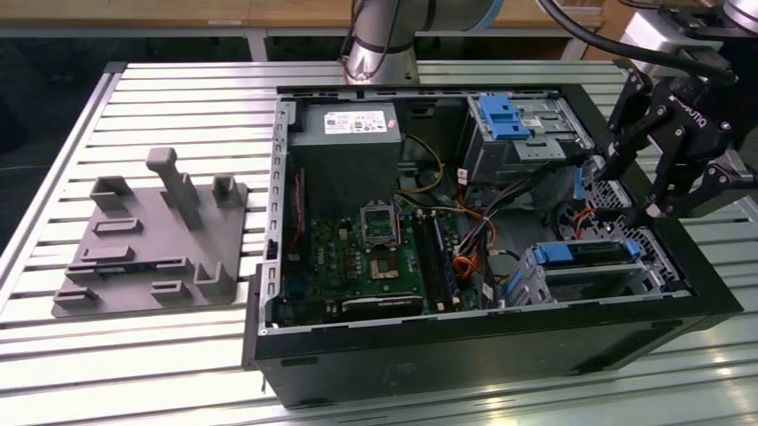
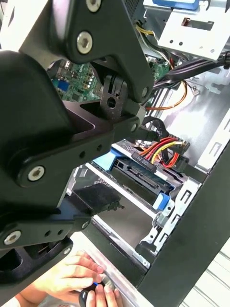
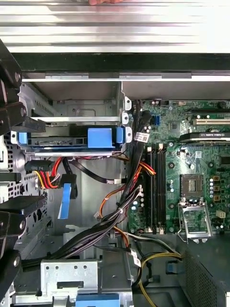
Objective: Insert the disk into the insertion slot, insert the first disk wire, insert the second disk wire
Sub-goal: 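Insert the first disk wire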
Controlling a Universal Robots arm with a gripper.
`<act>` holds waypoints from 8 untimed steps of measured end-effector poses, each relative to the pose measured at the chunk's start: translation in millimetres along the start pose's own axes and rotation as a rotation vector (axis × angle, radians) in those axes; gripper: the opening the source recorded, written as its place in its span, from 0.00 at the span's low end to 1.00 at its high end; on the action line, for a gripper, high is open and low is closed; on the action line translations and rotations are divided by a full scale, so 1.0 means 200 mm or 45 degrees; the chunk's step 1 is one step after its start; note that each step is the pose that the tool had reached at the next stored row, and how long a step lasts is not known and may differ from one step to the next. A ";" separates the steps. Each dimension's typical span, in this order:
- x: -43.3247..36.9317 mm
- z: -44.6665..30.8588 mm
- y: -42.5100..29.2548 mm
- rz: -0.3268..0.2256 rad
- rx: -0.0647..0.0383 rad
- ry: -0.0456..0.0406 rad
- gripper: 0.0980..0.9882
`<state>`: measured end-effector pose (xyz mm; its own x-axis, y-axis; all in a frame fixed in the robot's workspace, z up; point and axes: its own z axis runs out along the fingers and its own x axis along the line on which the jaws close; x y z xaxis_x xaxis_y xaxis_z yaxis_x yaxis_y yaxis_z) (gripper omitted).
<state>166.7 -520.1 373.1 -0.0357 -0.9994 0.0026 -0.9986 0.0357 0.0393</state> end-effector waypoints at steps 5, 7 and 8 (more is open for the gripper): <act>-0.017 0.007 -0.007 0.001 -0.003 0.012 0.60; -0.021 0.012 -0.009 0.002 -0.004 0.017 0.59; -0.023 0.014 -0.010 0.002 -0.004 0.020 0.59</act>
<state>168.8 -515.5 370.1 -0.0364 -0.9992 0.0186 -0.9984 0.0372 0.0426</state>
